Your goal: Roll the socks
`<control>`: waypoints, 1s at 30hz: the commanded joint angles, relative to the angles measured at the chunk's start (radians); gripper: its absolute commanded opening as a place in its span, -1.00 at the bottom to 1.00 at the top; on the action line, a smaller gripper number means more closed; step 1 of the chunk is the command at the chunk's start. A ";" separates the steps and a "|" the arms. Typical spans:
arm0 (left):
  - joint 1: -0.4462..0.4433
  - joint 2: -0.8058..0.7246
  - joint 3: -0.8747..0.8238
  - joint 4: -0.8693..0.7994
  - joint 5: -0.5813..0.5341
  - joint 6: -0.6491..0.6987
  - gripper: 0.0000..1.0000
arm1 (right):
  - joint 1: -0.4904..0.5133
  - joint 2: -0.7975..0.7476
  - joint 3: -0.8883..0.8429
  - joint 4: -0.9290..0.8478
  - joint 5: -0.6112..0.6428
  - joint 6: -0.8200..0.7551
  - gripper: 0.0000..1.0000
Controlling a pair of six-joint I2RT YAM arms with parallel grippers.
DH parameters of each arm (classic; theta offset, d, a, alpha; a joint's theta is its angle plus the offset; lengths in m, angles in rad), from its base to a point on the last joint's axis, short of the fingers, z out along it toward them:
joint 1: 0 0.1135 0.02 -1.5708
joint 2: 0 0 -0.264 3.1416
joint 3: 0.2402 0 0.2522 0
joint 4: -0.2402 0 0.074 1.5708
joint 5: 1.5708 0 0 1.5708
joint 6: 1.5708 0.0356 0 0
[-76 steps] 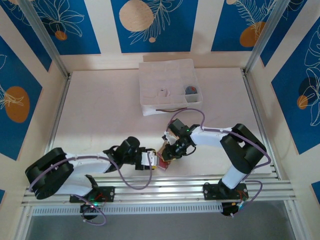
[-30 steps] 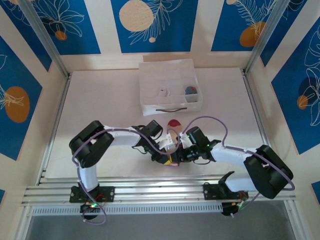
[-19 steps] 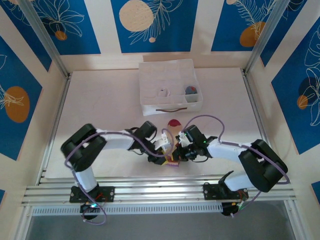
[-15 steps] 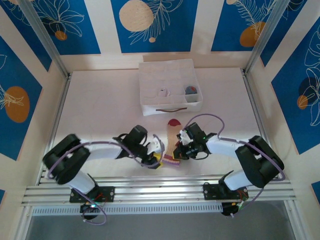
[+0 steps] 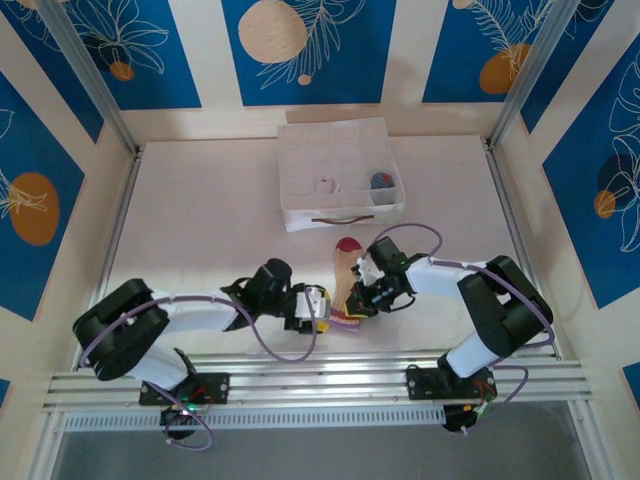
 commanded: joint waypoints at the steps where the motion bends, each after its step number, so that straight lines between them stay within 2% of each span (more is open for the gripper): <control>1: -0.032 0.056 0.039 0.039 0.000 0.055 0.20 | -0.008 0.030 0.003 -0.055 -0.015 -0.027 -1.00; 4: -0.043 0.105 0.052 0.051 0.002 0.057 0.14 | -0.013 0.031 -0.001 -0.045 -0.026 -0.030 -1.00; 6: -0.045 0.132 0.062 0.047 -0.002 0.056 -0.03 | -0.017 0.037 -0.003 -0.041 -0.030 -0.033 -1.00; 7: -0.046 0.139 0.068 0.040 -0.006 0.049 -0.19 | -0.022 0.040 -0.003 -0.041 -0.037 -0.035 -1.00; 9: -0.046 0.139 0.078 0.016 -0.011 0.036 -0.71 | -0.026 0.039 -0.004 -0.036 -0.044 -0.035 -1.00; 10: -0.046 0.134 0.083 -0.005 -0.008 0.030 -1.00 | -0.027 0.034 -0.004 -0.038 -0.038 -0.034 -0.94; 13: -0.043 0.125 0.103 -0.069 0.008 -0.015 -1.00 | -0.032 -0.008 -0.010 -0.028 -0.011 -0.032 -0.28; 14: -0.038 0.127 0.117 -0.103 0.023 -0.032 -1.00 | -0.033 -0.041 -0.014 -0.022 0.001 -0.031 -0.16; 17: -0.024 0.144 0.163 -0.190 0.079 -0.100 -1.00 | -0.043 -0.128 -0.030 -0.011 0.014 -0.029 -0.07; 23: 0.019 0.197 0.239 -0.245 0.190 -0.281 -1.00 | -0.050 -0.234 -0.089 0.064 -0.024 -0.003 -0.03; 27: 0.073 0.273 0.311 -0.282 0.298 -0.407 -1.00 | -0.045 -0.247 -0.156 0.182 -0.066 0.042 0.00; 30: 0.104 0.322 0.358 -0.301 0.351 -0.479 -1.00 | -0.037 -0.223 -0.172 0.203 -0.073 0.048 0.00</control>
